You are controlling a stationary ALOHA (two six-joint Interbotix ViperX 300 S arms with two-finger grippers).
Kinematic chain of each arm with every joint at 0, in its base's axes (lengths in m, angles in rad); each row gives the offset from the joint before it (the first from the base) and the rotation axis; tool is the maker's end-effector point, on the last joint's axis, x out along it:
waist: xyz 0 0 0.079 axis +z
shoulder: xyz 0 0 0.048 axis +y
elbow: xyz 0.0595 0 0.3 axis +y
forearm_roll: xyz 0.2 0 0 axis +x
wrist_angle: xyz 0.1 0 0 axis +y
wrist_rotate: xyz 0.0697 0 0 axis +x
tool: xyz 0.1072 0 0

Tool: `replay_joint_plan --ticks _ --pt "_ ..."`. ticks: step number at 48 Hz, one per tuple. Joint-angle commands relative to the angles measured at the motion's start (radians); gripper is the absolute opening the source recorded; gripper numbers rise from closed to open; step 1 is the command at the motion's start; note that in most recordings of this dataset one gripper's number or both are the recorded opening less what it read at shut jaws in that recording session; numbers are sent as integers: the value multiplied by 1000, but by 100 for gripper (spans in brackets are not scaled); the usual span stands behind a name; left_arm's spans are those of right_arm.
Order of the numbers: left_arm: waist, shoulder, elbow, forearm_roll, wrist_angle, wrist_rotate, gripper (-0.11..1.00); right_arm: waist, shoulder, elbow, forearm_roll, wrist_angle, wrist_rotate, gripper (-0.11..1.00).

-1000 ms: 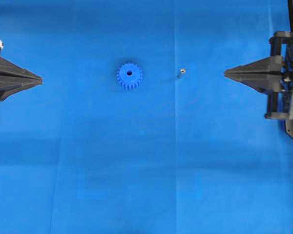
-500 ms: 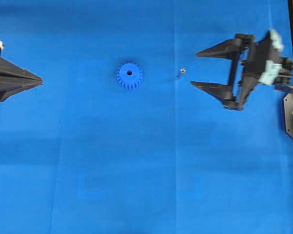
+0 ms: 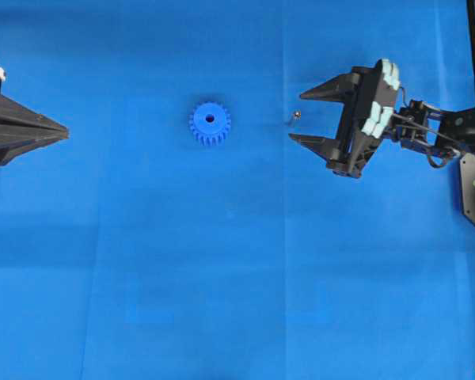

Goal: Insert the shaft placed at a random location into the center hole of the small gear at another random location.
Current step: 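Close the right gripper on the silver shaft and lift it upright, then carry the held shaft left over the blue gear's center hole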

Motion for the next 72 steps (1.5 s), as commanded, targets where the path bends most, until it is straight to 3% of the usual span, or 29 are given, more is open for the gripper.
replay_joint_plan --ticks 1,9,19,29,32,52,62,72 --pt "5 5 -8 2 -9 0 0 -3 11 -18 14 -15 0 78" --pt "6 5 -5 2 -9 0 0 -3 29 -18 34 -31 2 75" --pt "6 3 -5 2 -9 0 0 -3 34 -18 58 -28 0 59" --pt "6 3 -5 2 -9 0 0 -3 35 -18 63 -26 0 12" --pt "6 2 -5 2 -9 0 0 -3 34 -18 61 -26 0 4" --pt "6 -2 -5 2 -9 -2 0 8 -14 -21 61 -14 2 4" --pt "6 -11 -5 3 -5 -2 0 11 -163 -43 60 129 -9 4" --pt "6 -12 -3 2 -2 -2 0 11 -210 -60 58 209 -14 4"
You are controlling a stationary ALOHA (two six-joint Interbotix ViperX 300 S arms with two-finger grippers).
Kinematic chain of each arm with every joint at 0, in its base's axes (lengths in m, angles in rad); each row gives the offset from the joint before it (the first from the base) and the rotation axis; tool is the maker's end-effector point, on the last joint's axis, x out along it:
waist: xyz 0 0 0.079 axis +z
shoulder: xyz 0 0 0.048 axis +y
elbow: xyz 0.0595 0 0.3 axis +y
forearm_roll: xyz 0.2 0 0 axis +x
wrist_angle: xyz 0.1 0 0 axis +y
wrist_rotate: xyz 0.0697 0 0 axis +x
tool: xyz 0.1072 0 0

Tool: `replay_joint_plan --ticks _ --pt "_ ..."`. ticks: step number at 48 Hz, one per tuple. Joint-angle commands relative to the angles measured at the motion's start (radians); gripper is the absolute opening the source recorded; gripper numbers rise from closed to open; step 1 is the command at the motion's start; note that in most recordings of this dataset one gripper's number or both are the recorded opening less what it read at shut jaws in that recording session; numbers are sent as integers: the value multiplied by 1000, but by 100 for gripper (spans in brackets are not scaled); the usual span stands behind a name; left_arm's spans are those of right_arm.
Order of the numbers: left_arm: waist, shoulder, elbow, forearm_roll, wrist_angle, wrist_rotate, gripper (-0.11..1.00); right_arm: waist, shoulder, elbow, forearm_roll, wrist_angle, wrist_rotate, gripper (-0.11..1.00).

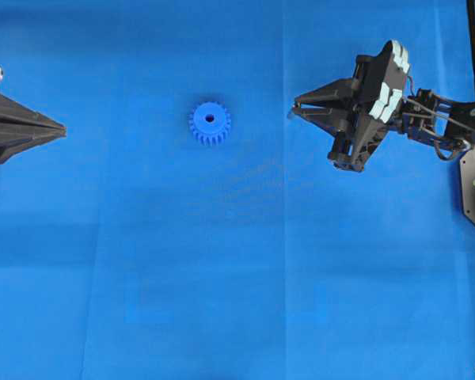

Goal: Insert the shaft placed at a random location into the center hole of the small gear at another random location.
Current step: 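Carry the held shaft left over the blue gear's center hole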

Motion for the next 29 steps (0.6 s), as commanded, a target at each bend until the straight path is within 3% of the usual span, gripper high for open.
replay_joint_plan --ticks 1,16,29 --pt "3 3 -9 2 -6 -2 0 2 -21 -18 0 15 -2 4" --pt "3 3 -9 0 -6 -2 0 3 -3 -38 0 20 -2 4" --pt "6 3 -9 0 -5 -2 0 20 118 -190 -5 51 -5 4"
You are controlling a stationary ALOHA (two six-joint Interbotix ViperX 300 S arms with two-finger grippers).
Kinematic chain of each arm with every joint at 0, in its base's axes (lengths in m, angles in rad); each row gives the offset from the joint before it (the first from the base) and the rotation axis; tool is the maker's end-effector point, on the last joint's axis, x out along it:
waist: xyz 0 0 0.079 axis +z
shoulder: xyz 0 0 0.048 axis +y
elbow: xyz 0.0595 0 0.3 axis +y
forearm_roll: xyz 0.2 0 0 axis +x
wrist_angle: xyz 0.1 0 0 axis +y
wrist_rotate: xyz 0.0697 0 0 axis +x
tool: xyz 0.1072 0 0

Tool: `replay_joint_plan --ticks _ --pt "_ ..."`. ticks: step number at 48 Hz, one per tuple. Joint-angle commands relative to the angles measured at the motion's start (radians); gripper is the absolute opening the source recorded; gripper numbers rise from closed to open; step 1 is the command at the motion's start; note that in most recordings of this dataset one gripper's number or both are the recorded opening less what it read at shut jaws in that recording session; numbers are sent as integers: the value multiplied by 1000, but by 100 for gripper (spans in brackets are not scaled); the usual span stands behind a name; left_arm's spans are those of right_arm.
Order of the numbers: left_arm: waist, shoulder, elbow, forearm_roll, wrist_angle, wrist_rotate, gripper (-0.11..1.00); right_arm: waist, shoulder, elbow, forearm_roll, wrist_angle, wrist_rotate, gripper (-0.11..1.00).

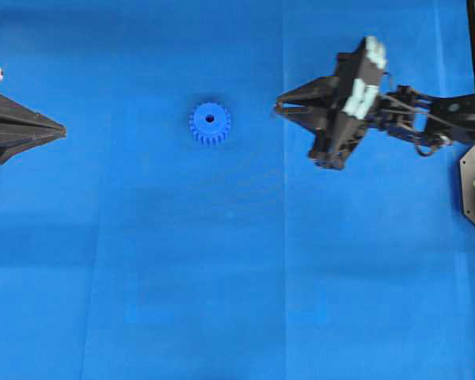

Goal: Insert the shaft placed at a random location into the center hole of the small gear at another random location.
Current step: 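Carry the held shaft left over the blue gear's center hole, then lower the shaft with the right gripper into the gear's center hole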

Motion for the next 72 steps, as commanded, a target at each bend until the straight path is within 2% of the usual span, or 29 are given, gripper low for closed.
replay_joint_plan --ticks 1,15,24,41,72 --pt "5 3 -9 2 -5 -2 0 11 31 -78 -6 15 -2 4" --pt "9 3 -9 2 -5 -2 0 32 158 -285 -31 100 -2 4" --pt "9 3 -9 2 -3 -2 0 32 198 -357 -46 129 -3 4" --pt "9 2 -8 2 9 -2 0 32 202 -365 -52 132 -26 4" --pt "9 3 -3 2 9 -2 0 12 261 -362 -49 126 -26 4"
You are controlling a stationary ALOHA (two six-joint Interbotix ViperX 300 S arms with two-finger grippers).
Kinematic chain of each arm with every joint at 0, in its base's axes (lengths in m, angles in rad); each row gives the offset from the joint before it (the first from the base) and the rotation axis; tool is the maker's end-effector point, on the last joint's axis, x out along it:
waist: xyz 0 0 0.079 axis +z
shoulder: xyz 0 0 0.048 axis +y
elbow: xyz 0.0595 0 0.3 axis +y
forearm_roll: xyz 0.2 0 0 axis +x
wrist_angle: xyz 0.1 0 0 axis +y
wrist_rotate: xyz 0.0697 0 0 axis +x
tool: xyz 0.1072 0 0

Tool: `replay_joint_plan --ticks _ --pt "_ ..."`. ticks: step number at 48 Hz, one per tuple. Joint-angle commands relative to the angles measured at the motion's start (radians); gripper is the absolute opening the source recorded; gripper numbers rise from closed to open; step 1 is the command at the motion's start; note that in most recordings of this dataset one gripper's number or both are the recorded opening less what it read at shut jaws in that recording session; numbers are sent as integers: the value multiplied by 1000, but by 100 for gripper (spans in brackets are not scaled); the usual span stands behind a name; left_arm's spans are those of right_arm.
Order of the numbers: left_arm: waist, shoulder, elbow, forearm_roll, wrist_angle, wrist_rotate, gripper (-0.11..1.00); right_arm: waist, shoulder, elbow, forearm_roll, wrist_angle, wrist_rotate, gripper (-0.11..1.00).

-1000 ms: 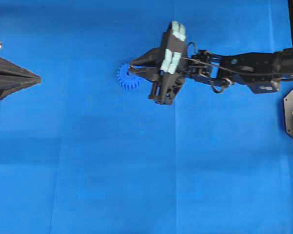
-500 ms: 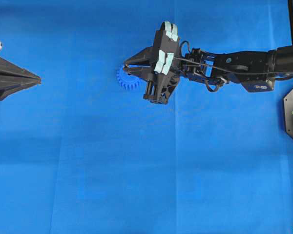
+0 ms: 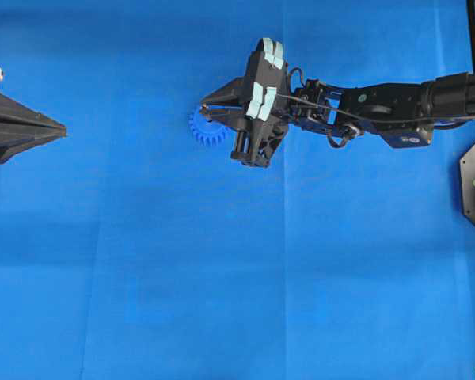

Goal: Insert the shaft placed at a random location into the center hole of the small gear at another random location.
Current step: 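Lower the shaft with the right gripper into the gear's center hole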

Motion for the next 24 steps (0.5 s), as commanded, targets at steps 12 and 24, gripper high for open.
replay_joint_plan --ticks 12,24 --pt "2 3 -12 0 -5 -2 0 0 -44 -12 0 -6 0 4" --pt "2 3 -11 0 -5 -2 0 -3 -144 8 -3 -6 -5 4"
